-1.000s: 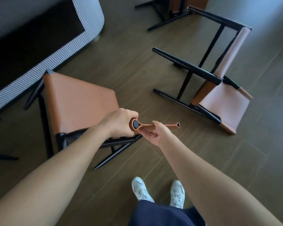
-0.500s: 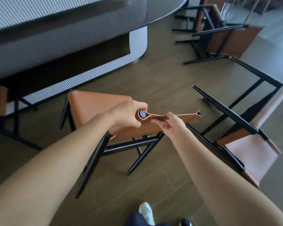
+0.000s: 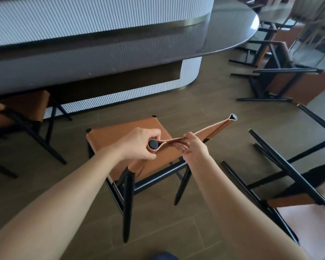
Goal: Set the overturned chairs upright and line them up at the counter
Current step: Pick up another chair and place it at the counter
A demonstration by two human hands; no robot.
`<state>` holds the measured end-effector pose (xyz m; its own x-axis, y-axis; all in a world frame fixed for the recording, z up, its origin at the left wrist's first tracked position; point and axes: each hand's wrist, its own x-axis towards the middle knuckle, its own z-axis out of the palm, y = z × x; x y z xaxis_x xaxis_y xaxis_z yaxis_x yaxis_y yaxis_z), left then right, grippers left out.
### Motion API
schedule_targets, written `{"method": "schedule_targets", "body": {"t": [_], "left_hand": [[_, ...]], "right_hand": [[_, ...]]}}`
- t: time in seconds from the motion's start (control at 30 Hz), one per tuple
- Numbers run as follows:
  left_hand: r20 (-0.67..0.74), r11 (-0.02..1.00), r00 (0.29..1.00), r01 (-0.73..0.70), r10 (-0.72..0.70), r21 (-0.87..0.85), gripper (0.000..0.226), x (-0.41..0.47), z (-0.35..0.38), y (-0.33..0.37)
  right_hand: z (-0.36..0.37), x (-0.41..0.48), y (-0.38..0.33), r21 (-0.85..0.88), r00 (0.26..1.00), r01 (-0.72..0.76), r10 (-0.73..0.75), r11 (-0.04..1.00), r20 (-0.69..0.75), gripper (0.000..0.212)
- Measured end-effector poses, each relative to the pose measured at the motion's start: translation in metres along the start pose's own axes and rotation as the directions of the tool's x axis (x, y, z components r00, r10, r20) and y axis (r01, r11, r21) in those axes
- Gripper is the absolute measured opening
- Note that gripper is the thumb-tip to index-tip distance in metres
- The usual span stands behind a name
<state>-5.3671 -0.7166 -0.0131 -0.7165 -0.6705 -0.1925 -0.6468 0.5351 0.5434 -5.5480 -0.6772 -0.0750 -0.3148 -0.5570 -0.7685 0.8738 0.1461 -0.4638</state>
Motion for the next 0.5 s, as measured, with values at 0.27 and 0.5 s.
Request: {"method": "schedule_targets", "body": {"t": [0.27, 0.5], "left_hand": [[-0.048, 0.988, 0.990, 0.132, -0.136, -0.076, 0.036, -0.047, -0.011, -0.035], [-0.076, 0.967, 0.971, 0.214, -0.226, -0.140, 0.035, -0.084, -0.011, -0.056]], "right_hand": [[0.037, -0.020, 0.035, -0.161, 0.997, 0.032, -0.019, 0.986, 0.078, 0.057], [0.054, -0.042, 0.062, -0.230, 0.994, 0.042, -0.018, 0.972, 0.108, 0.050]]}}
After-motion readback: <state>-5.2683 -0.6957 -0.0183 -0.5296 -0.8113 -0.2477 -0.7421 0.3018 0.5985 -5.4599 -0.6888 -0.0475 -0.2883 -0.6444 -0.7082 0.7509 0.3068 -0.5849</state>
